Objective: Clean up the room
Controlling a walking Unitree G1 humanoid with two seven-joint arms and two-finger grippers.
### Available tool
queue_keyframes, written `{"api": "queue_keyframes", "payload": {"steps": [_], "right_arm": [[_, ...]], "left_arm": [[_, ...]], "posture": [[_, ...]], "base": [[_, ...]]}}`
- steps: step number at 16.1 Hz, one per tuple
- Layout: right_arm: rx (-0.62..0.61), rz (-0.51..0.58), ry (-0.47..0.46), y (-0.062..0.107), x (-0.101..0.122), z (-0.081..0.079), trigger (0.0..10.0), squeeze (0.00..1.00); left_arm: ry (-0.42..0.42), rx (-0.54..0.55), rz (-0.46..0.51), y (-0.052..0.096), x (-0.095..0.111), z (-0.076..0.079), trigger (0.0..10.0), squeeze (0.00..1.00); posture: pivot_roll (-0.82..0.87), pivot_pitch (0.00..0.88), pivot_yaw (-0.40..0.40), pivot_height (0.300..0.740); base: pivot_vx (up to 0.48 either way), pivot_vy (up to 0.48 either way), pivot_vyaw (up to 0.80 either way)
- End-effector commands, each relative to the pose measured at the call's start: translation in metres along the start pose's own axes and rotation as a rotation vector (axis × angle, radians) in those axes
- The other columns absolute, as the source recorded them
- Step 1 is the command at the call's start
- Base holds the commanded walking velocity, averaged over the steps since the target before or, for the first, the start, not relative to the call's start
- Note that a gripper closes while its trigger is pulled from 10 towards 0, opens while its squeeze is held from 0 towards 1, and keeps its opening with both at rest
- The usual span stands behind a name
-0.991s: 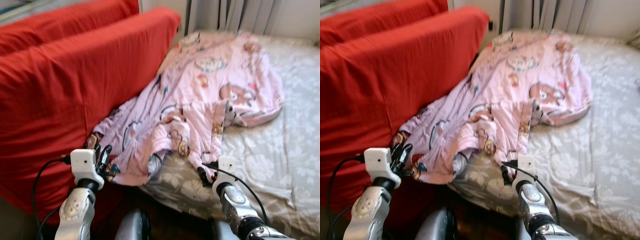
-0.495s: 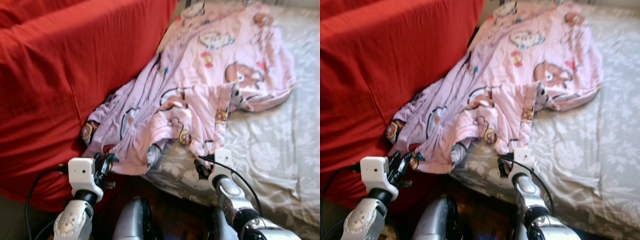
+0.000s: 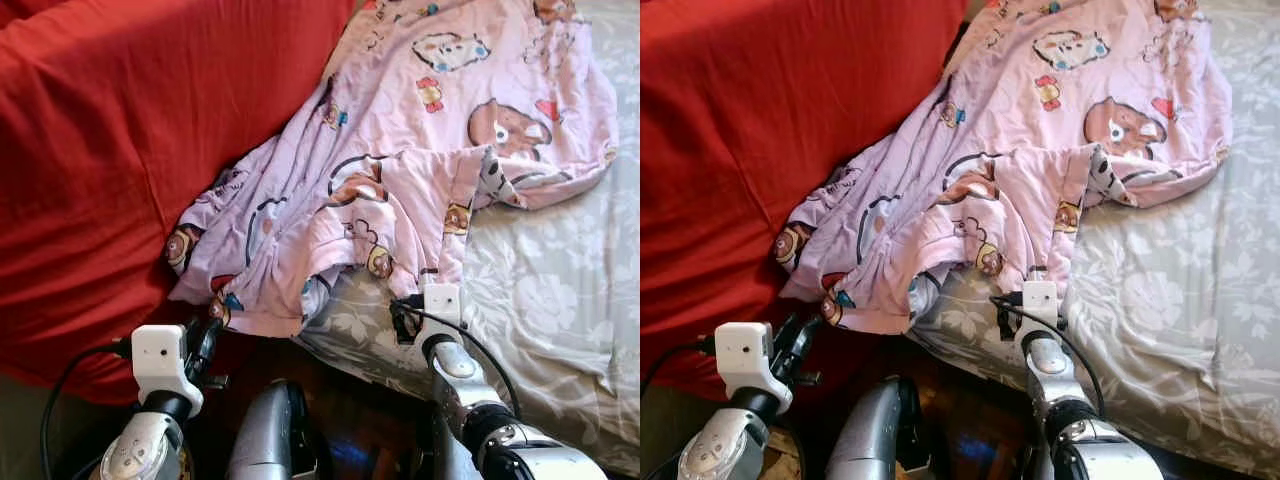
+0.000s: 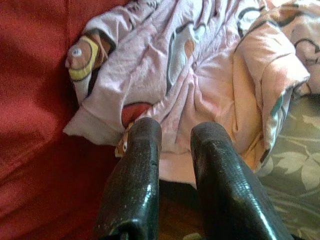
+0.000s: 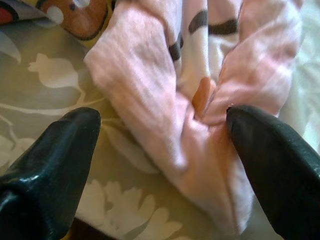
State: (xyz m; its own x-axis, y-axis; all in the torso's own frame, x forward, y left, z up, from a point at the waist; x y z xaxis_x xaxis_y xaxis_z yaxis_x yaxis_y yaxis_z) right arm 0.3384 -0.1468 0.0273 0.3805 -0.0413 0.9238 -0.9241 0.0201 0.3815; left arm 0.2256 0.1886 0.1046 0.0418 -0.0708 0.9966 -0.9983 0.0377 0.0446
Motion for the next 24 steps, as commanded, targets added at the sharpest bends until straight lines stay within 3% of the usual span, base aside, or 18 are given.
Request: {"api": "queue_keyframes", "payload": {"steps": [1, 7, 9, 15, 17, 18, 19, 20, 24], "right_arm": [[-0.004, -0.003, 0.040, 0.001, -0.004, -0.001, 10.0, 0.00], [-0.121, -0.095, 0.111, 0.006, -0.021, 0.020, 10.0, 0.00], [-0.139, -0.140, 0.097, 0.008, -0.028, 0.023, 10.0, 0.00], [-0.045, -0.103, -0.002, 0.004, -0.020, 0.007, 10.0, 0.00], [-0.021, -0.096, 0.009, 0.004, -0.019, 0.001, 10.0, 0.00], [-0.025, -0.098, 0.008, 0.005, -0.021, 0.001, 5.0, 0.00], [-0.032, -0.103, 0.006, 0.005, -0.022, 0.002, 0.6, 0.00], [-0.044, -0.116, 0.011, 0.006, -0.026, 0.005, 0.0, 0.00], [-0.087, -0.144, 0.025, 0.008, -0.031, 0.014, 0.0, 0.00]], "left_arm": [[0.006, -0.006, -0.022, 0.006, -0.003, 0.002, 10.0, 0.00], [0.013, -0.013, -0.038, 0.009, -0.003, 0.005, 10.0, 0.00], [0.014, -0.013, -0.041, 0.011, -0.002, 0.006, 10.0, 0.00], [0.014, -0.012, -0.047, 0.012, -0.002, 0.007, 10.0, 0.00], [0.012, -0.011, -0.049, 0.012, -0.002, 0.006, 10.0, 0.00], [0.012, -0.012, -0.052, 0.013, -0.002, 0.007, 10.0, 0.00], [0.011, -0.012, -0.053, 0.014, -0.003, 0.007, 10.0, 0.00], [0.011, -0.013, -0.055, 0.014, -0.003, 0.007, 10.0, 0.00], [0.012, -0.007, -0.055, 0.016, -0.002, 0.006, 10.0, 0.00]], "posture": [[0.26, 0.269, 0.087, 0.613], [0.26, 0.268, 0.086, 0.613], [0.26, 0.271, 0.087, 0.613], [0.27, 0.267, 0.092, 0.613], [0.27, 0.268, 0.092, 0.613], [0.27, 0.268, 0.092, 0.613], [0.27, 0.268, 0.092, 0.613], [0.27, 0.267, 0.093, 0.613], [0.27, 0.268, 0.088, 0.613]], "base": [[0.000, 0.000, 0.00], [0.000, 0.000, 0.00], [0.000, 0.000, 0.00], [0.000, 0.000, 0.00], [0.000, 0.000, 0.00], [0.000, 0.000, 0.00], [0.000, 0.000, 0.00], [0.000, 0.000, 0.00], [0.000, 0.000, 0.00]]}}
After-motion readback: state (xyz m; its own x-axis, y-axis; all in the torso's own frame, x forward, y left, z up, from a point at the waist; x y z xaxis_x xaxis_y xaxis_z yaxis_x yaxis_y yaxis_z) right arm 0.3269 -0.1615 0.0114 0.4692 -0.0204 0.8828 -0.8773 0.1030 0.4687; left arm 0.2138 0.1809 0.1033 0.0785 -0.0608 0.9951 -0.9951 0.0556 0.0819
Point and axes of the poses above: a point about 5 cm out from each wrist's last joint towards the gripper, its own y axis pointing back from the gripper into the wrist, its own x axis along the axis of the wrist's last joint, z = x × y, the point moved 1 cm from there along -y, pointing out of the wrist towards the gripper, and after that the axes turned 6 degrees about -y, right-handed, at the moved point
